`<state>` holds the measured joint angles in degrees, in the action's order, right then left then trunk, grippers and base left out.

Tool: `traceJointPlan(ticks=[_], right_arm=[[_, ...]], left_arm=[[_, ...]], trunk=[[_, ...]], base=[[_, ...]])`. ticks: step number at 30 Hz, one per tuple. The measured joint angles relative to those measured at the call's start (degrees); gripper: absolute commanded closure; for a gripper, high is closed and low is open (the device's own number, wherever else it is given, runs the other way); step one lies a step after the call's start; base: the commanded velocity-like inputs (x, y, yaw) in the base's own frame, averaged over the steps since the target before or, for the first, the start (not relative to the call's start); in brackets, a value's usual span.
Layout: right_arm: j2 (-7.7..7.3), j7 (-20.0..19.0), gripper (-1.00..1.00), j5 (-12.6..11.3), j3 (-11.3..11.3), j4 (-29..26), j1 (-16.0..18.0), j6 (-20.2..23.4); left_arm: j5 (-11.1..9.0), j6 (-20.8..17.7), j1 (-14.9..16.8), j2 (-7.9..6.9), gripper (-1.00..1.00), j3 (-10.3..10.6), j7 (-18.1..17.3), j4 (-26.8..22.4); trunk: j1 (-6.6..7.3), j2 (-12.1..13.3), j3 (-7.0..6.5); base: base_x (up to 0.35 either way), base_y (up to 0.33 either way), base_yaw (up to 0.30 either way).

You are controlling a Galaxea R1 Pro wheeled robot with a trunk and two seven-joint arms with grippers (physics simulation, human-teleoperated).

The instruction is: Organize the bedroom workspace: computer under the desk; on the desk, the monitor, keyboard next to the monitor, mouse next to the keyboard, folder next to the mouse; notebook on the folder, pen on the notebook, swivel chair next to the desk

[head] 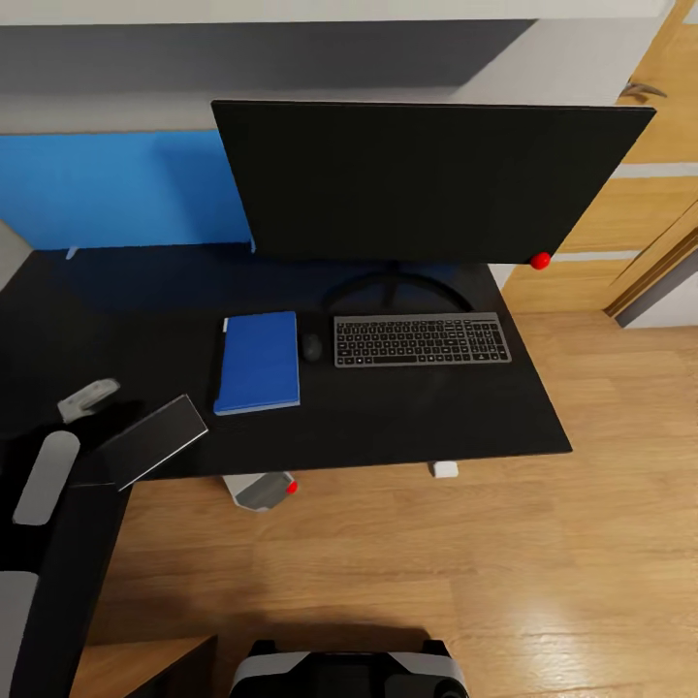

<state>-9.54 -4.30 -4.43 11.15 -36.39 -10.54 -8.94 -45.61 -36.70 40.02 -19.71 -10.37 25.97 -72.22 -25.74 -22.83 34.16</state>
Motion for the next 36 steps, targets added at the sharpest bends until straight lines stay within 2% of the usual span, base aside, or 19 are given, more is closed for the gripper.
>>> traceJointPlan(ticks=[2, 6, 8, 13, 14, 21, 31, 36], right_arm=[[-0.04, 0.00, -1.00, -0.03, 0.00, -0.07, 0.16, -0.15], [-0.05, 0.06, -1.00, -0.07, 0.00, -0.18, 0.23, -0.82], [-0.03, 0.43, -1.00, -0.11, -0.06, -0.30, 0.45, -0.94], [0.01, 0.59, -1.00, -0.12, -0.08, -0.35, 0.53, -1.32], [0.01, 0.66, -1.00, -0.12, -0.08, -0.36, 0.54, -1.48], [0.02, 0.64, -1.00, -0.10, -0.04, -0.37, 0.47, -1.66], [0.02, 0.70, -1.00, -0.10, -0.08, -0.36, 0.46, -1.67], [-0.04, 0.95, -1.00, -0.10, -0.12, -0.32, 0.44, -1.60]], left_arm=[[-0.14, -1.37, -2.34, -0.01, -1.00, -1.10, -0.03, -5.42], [-0.29, -4.29, -4.82, 0.17, -1.00, -3.36, -0.06, -10.71], [-0.29, -6.75, -7.22, 0.57, -1.00, -5.85, -0.19, -13.96], [-0.88, -7.33, -10.84, 0.92, -1.00, -6.66, -0.28, -14.97], [-2.14, -7.42, -12.46, 0.96, -1.00, -6.99, -0.25, -15.38], [-7.07, -7.77, -15.50, 1.34, -1.00, -11.26, -0.22, -18.83], [-8.17, -8.01, -16.17, 1.59, -1.00, -12.17, -0.22, -19.74], [-8.25, -7.98, -16.29, 1.67, -1.00, -12.28, -0.22, -19.79]], trunk=[[0.00, 0.00, 0.00], [0.00, 0.00, -0.02], [0.01, 0.00, -0.13], [0.00, 0.00, -0.55], [0.00, 0.00, -0.64], [0.00, 0.00, -1.30], [0.00, 0.00, -2.25], [0.00, 0.00, -2.72]], base=[[0.000, 0.000, 0.000], [0.000, 0.000, 0.000], [0.000, 0.000, 0.000], [0.000, 0.000, 0.000], [0.000, 0.000, 0.000], [0.000, 0.000, 0.000], [0.000, -0.003, 0.000], [0.000, -0.219, 0.000]])
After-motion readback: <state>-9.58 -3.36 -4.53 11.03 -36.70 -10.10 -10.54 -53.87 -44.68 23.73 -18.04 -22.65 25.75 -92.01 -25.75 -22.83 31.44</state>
